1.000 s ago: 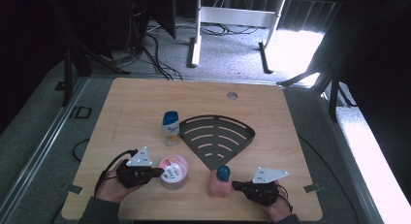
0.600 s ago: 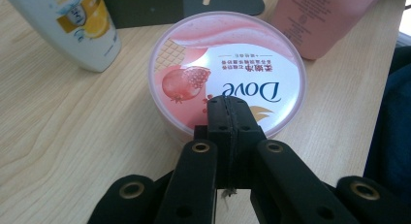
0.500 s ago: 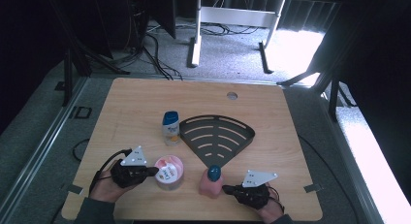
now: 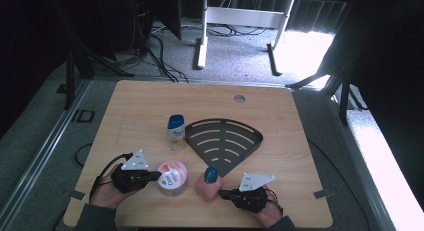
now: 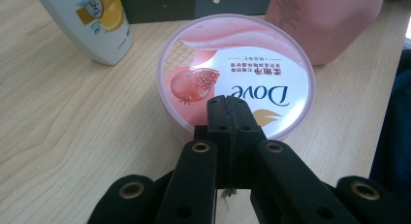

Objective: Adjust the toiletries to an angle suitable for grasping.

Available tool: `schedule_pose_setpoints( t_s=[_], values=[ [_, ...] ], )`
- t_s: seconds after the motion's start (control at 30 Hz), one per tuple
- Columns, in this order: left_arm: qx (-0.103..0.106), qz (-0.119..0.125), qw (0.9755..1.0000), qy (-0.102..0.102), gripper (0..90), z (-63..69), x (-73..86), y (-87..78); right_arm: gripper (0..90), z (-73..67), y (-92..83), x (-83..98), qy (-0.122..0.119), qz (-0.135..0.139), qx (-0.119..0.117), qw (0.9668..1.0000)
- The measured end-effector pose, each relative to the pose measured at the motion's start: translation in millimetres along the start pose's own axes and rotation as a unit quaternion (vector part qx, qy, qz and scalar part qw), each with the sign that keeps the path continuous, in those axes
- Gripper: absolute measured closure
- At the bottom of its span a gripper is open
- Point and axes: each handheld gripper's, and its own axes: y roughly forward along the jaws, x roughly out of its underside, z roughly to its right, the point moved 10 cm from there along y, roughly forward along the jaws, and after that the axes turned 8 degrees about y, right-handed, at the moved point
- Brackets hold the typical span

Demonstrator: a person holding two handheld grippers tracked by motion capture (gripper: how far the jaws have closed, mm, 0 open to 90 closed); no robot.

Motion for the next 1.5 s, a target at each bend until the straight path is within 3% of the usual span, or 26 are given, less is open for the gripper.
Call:
schedule_pose_setpoints(
  t_s=[0.77, 1.27, 1.5],
  values=[
    [0.001, 0.002, 1.0000, -0.003, 89.6, -0.5, 7.0, -6.7, 90.0, 11.0, 32.4, -34.9, -0.015, 0.001, 0.010, 0.9998],
    [-0.010, 0.011, 0.9997, -0.018, 87.9, -6.7, 9.1, -7.4, 90.0, 38.3, 44.5, -52.0, 0.009, 0.011, 0.042, 0.9990],
    [-0.010, 0.013, 0.9997, -0.020, 87.9, -7.4, 9.0, -7.4, 90.0, 45.2, 54.2, -61.4, 0.013, 0.007, 0.041, 0.9990]
  ],
)
